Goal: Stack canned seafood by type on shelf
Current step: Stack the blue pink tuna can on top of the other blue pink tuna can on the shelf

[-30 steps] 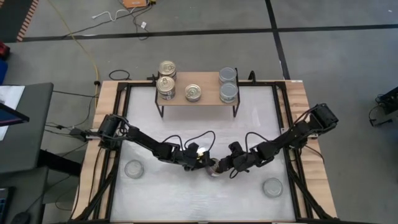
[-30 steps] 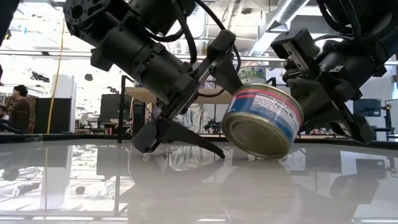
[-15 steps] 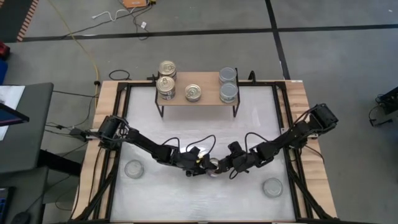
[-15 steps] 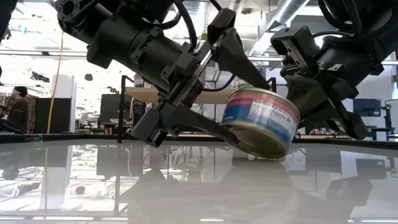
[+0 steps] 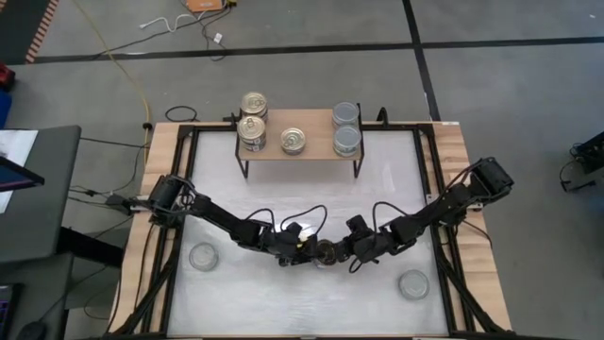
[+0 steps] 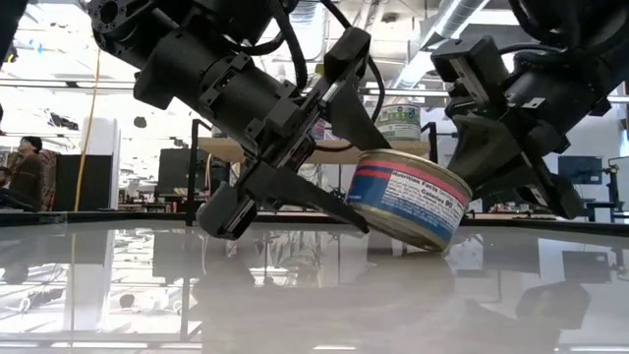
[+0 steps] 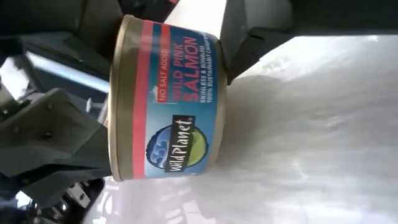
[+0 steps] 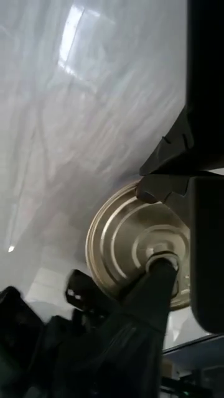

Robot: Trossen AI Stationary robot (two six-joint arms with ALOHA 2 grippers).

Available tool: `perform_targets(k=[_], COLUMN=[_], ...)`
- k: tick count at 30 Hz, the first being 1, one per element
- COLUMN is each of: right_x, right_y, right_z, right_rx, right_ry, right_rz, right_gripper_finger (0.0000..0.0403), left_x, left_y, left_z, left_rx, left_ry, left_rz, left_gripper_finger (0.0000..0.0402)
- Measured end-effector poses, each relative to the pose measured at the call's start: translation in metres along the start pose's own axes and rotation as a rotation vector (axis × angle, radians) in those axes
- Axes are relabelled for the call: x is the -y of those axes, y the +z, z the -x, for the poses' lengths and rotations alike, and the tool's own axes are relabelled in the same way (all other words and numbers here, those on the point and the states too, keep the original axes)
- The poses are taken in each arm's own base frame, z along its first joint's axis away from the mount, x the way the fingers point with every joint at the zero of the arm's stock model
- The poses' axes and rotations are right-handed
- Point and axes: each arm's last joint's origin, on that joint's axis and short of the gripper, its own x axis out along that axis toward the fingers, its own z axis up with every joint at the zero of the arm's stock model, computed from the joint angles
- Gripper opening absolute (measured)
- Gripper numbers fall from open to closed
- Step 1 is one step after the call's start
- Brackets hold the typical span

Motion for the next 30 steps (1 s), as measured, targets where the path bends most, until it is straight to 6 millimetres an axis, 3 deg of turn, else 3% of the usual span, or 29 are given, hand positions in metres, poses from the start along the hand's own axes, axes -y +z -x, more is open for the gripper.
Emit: perform_targets(k=[7, 14, 22, 30], right_x=[-0.003, -0.017, -0.007, 0.008], right_y=[0.007, 0.032, 0.052, 0.057], right_z=[0.014, 0.057, 0.106, 0.118], right_rx=[-0.043, -0.015, -0.014, -0.042], right_ry=[-0.005, 0.076, 0.052, -0.049], right_rz=[0.029, 0.145, 0.352, 0.393], right_gripper_finger=[0.0044, 0.0099, 0.0147, 0.0138], left_x=[0.004, 0.006, 0.017, 0.055], left_y=[0.006, 0.008, 0.010, 0.011], left_z=[-0.001, -0.001, 0.000, 0.036], left_rx=[-0.007, 0.000, 0.080, 0.278], left_ry=[-0.019, -0.045, -0.156, -0.313], left_rz=[-0.105, -0.107, -0.064, -0.064], left_gripper_finger=[0.0188, 0.0189, 0.0188, 0.0188])
